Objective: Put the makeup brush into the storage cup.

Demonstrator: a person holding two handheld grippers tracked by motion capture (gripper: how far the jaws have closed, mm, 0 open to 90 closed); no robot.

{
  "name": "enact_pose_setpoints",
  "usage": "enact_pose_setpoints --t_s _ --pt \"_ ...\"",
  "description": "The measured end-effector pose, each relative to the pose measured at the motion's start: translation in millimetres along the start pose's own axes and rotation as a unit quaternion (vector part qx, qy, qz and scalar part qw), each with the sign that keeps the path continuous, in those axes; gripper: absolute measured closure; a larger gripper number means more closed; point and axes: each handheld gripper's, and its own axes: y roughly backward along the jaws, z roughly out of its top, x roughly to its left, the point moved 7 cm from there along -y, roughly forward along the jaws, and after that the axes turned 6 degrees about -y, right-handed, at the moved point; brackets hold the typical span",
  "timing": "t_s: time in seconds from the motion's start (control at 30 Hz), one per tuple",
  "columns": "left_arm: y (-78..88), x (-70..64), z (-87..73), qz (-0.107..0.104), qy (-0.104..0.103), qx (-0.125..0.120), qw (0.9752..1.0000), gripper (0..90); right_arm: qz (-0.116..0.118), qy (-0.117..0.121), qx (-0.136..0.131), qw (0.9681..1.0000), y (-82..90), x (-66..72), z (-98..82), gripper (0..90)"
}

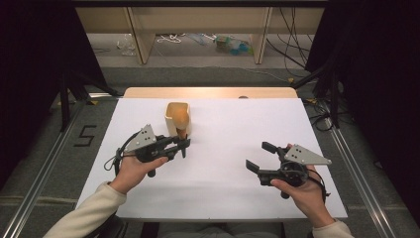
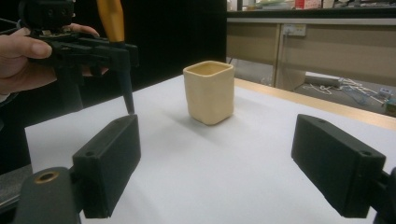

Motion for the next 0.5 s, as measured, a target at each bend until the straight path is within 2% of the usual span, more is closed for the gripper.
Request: enact_pose_setpoints --t_s 0.03,0.1,0.17,0.33,0.37,0.4,0.5 --pt "0.4 0.5 0.2 0.001 -0.001 0.000 1.0000 74.1 -0.001 0.010 -0.003 0.9999 0.8 -1.7 0.7 16.8" --pt "1.0 1.9 0.5 0.004 0.000 -0.001 1.0000 74.2 -0.005 0.004 0.007 1.0000 3.2 -1.8 -0.9 16.8" --pt "1.3 2.7 0.6 0.005 0.000 -0.001 1.0000 74.2 -0.011 0.000 0.003 0.9999 4.3 -3.0 -1.4 16.8" --pt "1.5 4.7 -0.3 0.008 0.003 0.000 1.0000 74.1 -0.008 -0.004 -0.001 1.0000 6.6 -5.2 -3.4 16.8" --pt "1.7 5.1 -0.4 0.008 0.003 0.000 1.0000 74.1 -0.008 -0.004 0.015 0.9998 9.1 -5.3 -5.1 16.8" --pt "1.8 5.5 -0.3 0.008 0.002 0.000 1.0000 74.1 -0.007 -0.007 -0.004 0.9999 7.0 -5.1 -4.0 16.8" --pt "2.4 6.4 0.0 0.011 0.003 -0.001 0.9999 74.1 -0.009 -0.007 -0.001 0.9999 9.1 -6.2 -4.9 16.8"
